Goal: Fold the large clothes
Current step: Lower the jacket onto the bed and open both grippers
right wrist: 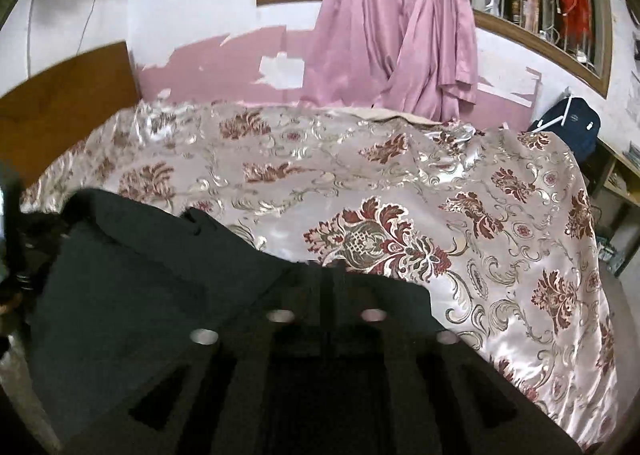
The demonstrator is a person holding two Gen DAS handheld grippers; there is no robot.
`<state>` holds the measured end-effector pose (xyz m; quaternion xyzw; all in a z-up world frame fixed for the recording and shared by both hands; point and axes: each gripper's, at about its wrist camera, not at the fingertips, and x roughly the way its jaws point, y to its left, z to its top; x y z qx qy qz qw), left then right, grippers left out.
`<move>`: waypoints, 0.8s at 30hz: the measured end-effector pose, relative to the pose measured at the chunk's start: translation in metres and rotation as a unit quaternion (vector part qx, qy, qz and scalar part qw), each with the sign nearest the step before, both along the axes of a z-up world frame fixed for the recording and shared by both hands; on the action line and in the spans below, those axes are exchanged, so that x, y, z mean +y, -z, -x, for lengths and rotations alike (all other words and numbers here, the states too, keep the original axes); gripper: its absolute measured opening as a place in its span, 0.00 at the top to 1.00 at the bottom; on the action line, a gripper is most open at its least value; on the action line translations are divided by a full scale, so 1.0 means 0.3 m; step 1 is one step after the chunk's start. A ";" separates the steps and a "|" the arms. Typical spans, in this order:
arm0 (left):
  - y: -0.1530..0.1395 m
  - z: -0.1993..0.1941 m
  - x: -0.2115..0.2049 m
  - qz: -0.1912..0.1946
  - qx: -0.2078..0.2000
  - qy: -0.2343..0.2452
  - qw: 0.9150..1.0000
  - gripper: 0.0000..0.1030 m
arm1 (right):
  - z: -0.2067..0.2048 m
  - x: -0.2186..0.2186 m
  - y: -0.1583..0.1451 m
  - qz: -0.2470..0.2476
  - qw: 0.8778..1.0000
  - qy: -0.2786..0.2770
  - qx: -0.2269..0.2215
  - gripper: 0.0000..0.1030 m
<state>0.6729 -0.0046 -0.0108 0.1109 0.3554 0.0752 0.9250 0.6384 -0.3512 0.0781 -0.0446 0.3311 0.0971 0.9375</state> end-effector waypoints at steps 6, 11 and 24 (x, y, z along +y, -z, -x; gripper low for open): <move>0.012 -0.016 0.020 0.026 0.022 0.009 0.999 0.92 | 0.097 0.111 0.078 -0.001 0.997 -0.069 0.038 0.39; -0.025 0.029 0.069 0.080 0.015 0.022 0.996 0.89 | 0.187 0.157 0.134 0.053 0.997 -0.058 0.000 0.39; -0.179 0.298 0.136 0.185 -0.079 0.040 0.979 0.09 | 0.390 0.150 0.112 0.029 0.995 -0.064 -0.068 0.20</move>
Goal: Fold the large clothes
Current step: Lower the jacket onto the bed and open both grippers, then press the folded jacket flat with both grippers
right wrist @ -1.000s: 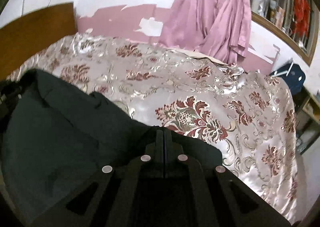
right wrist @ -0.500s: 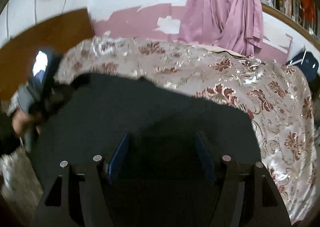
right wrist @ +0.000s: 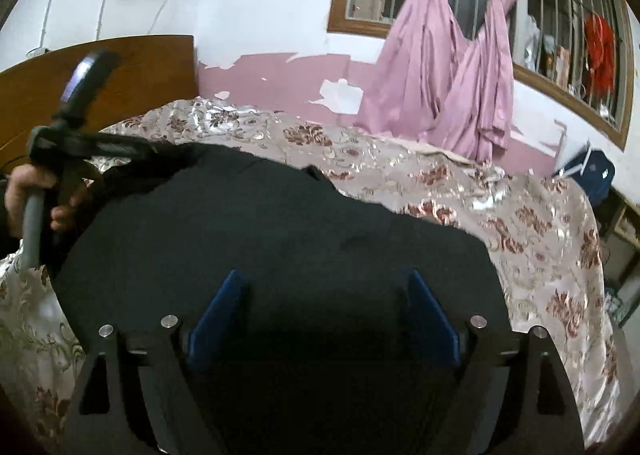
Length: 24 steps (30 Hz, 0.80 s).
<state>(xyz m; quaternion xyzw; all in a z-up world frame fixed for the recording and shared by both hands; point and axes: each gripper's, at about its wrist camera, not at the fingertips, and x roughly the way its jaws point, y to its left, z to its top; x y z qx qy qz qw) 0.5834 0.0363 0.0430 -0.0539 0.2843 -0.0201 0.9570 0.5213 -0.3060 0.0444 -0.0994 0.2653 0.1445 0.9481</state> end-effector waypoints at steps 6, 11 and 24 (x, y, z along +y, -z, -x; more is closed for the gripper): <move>0.063 0.235 -0.041 -0.032 -0.049 0.031 0.998 0.09 | 0.159 -0.037 0.086 -0.035 0.997 0.030 -0.060 0.10; 0.202 0.366 -0.133 -0.061 -0.054 0.060 0.995 0.09 | 0.217 0.004 0.171 0.023 0.992 0.047 -0.113 0.10; 0.187 0.069 -0.214 -0.106 -0.055 -0.009 0.993 0.07 | -0.083 0.051 0.121 0.045 0.994 0.076 -0.057 0.09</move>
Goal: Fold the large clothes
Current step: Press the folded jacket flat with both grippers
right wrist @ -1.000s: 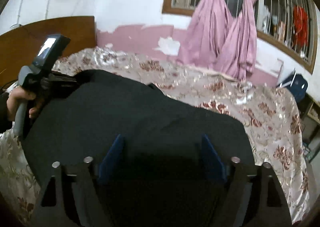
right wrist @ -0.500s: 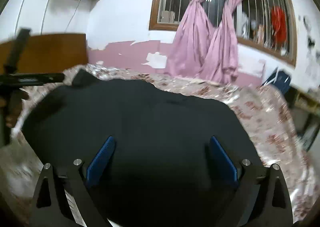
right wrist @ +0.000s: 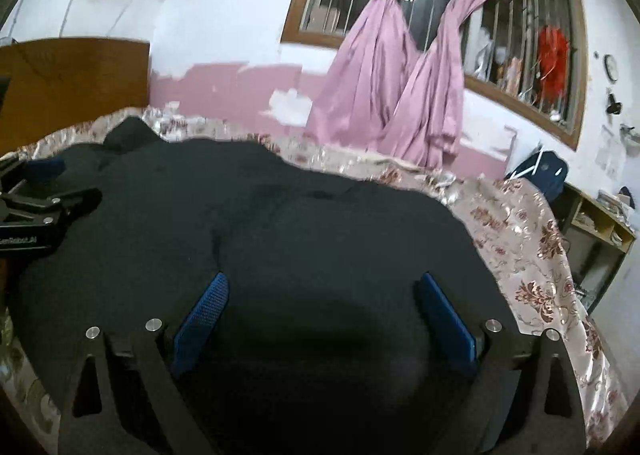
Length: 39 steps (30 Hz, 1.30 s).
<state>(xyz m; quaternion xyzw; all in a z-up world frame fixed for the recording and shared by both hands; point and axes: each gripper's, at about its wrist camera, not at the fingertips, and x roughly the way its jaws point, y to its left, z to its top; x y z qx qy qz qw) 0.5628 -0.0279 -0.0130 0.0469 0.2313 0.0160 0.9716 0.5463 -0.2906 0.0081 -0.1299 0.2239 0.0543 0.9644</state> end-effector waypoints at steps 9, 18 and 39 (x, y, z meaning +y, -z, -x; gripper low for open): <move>0.001 -0.223 0.028 0.014 0.032 -0.031 0.999 0.07 | -0.238 0.016 -0.011 0.000 0.999 0.010 0.049 0.09; 0.046 -0.354 0.158 0.110 0.100 -0.039 0.988 0.00 | -0.401 -0.043 0.035 -0.070 0.989 0.006 0.129 0.04; 0.083 -0.362 0.117 0.075 0.109 -0.033 0.991 0.00 | -0.373 -0.066 0.138 -0.098 0.986 0.006 0.134 0.01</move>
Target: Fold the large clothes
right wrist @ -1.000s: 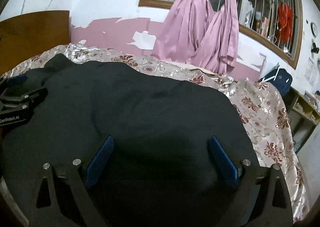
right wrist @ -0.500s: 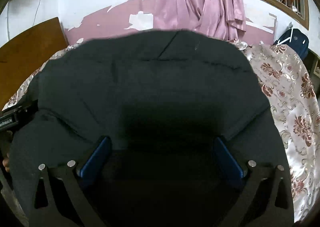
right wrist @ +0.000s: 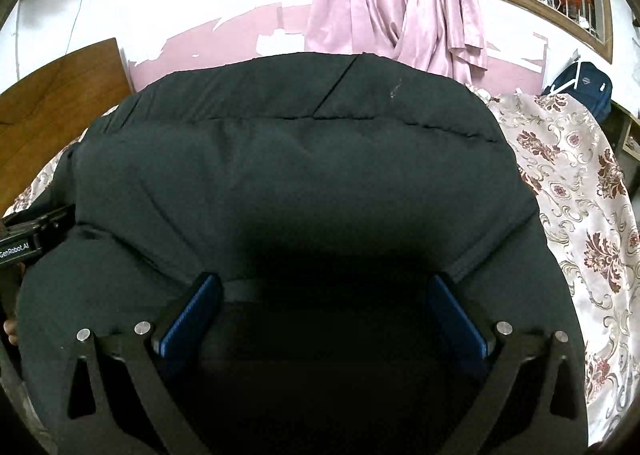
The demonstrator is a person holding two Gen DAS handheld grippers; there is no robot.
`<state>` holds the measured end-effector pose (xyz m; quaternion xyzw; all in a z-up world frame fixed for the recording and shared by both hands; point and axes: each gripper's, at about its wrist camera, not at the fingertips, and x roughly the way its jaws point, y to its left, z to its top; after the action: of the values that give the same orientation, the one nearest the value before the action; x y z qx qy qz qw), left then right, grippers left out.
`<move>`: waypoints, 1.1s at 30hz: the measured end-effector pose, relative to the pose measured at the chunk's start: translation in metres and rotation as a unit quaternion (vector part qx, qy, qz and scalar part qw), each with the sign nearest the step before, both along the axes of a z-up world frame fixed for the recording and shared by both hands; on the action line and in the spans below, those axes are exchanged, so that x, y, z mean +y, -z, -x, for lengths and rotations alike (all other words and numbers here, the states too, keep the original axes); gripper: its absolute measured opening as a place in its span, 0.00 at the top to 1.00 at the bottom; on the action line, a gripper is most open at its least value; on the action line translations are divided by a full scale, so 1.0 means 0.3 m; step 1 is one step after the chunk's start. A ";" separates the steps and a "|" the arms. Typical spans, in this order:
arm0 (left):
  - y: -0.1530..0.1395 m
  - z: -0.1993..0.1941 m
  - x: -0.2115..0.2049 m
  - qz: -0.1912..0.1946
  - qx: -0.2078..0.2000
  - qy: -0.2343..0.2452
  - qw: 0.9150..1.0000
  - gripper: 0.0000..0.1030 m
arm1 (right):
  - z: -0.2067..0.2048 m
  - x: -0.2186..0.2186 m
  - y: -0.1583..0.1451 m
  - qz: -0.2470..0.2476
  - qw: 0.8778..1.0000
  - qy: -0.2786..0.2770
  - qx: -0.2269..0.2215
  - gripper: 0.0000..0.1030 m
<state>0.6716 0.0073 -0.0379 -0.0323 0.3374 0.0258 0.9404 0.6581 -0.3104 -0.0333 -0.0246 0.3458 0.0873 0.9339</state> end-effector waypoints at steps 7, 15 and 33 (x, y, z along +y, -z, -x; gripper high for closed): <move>0.006 0.001 0.001 -0.003 0.003 0.000 1.000 0.00 | -0.011 -0.002 0.002 -0.007 1.000 -0.003 0.012 0.01; 0.015 -0.010 0.004 -0.006 0.012 0.002 1.000 0.00 | -0.017 0.001 0.008 -0.007 1.000 -0.004 0.017 0.01; -0.059 0.041 0.334 0.022 0.020 -0.022 0.999 0.00 | 0.096 -0.314 -0.106 -0.001 0.999 0.046 0.014 0.01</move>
<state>0.6593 0.1075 -0.0202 -0.0601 0.3561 0.0400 0.9317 0.6293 -0.4047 -0.0014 -0.0062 0.3592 0.0451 0.9321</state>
